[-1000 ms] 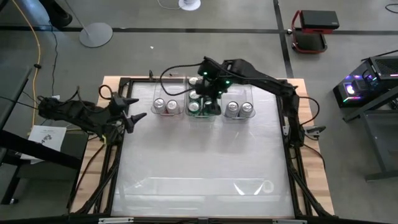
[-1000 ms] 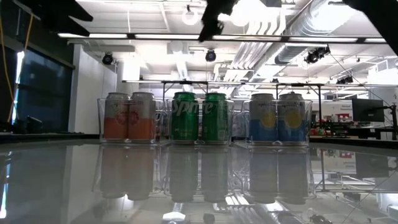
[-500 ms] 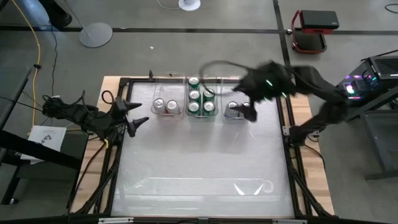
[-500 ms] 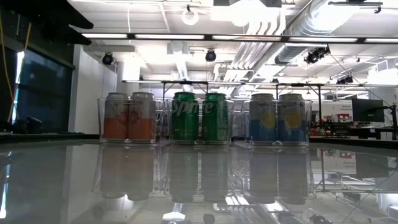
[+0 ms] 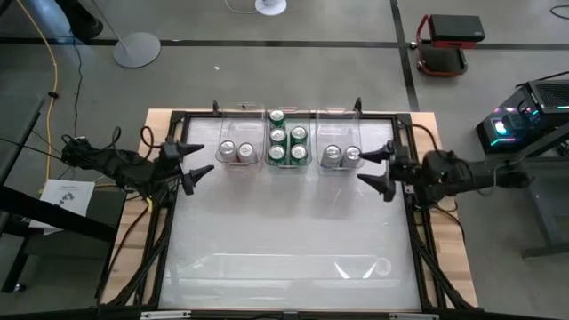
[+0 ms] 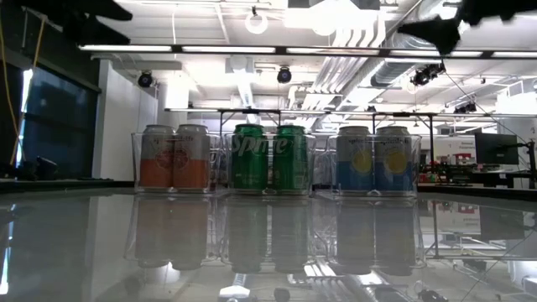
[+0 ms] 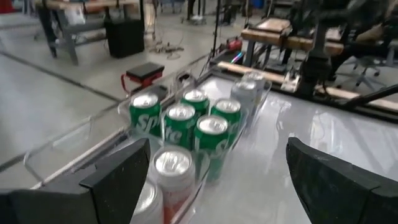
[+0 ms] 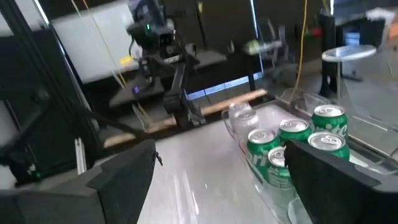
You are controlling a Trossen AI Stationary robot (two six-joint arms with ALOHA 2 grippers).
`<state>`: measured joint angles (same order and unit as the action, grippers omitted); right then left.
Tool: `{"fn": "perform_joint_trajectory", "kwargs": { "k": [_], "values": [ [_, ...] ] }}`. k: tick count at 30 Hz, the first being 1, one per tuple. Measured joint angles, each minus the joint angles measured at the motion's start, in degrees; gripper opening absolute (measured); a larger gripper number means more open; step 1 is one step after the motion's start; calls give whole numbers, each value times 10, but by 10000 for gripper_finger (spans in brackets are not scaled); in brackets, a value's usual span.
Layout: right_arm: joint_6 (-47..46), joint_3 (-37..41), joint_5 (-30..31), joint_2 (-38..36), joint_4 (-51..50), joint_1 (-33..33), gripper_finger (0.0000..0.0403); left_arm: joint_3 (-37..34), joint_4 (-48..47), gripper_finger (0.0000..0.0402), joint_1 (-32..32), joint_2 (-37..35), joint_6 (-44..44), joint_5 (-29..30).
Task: Sort soda cans
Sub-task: Return to Home Position
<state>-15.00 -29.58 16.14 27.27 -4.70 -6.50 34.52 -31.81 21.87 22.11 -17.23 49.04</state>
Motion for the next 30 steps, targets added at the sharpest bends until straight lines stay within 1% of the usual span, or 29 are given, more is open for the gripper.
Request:
{"fn": "perform_joint_trajectory", "kwargs": {
  "k": [3, 6, 8, 13, 16, 20, 22, 24, 27, 30],
  "values": [
    [0, 90, 0, -87, 44, 1, 343, 0, 32, 353, 0, 0, 37, -3],
    [-9, 158, -4, -163, 66, 1, 343, 0, 58, 353, 0, 0, 62, -4],
    [-9, 194, -28, -204, 90, 1, 343, 0, 75, 353, 0, 0, 69, -4],
    [12, 266, -84, -269, 137, 1, 338, 0, 86, 353, 0, 0, 64, -4],
    [24, 290, -113, -272, 157, 1, 321, 0, 86, 353, 0, 0, 53, -4],
    [36, 290, -146, -266, 139, 1, 275, 0, 75, 353, 0, -5, 43, -9],
    [48, 290, -163, -266, 133, 1, 241, 0, 61, 353, 0, -13, 38, -11],
    [61, 290, -165, -266, 120, 1, 202, -4, 52, 353, 0, -26, 38, -11],
    [80, 290, -146, -266, 100, 1, 141, -26, 52, 353, 0, -59, 37, -9],
    [86, 290, -113, -266, 78, 1, 91, -64, 53, 353, 0, -106, 23, -9]
  ]
}}
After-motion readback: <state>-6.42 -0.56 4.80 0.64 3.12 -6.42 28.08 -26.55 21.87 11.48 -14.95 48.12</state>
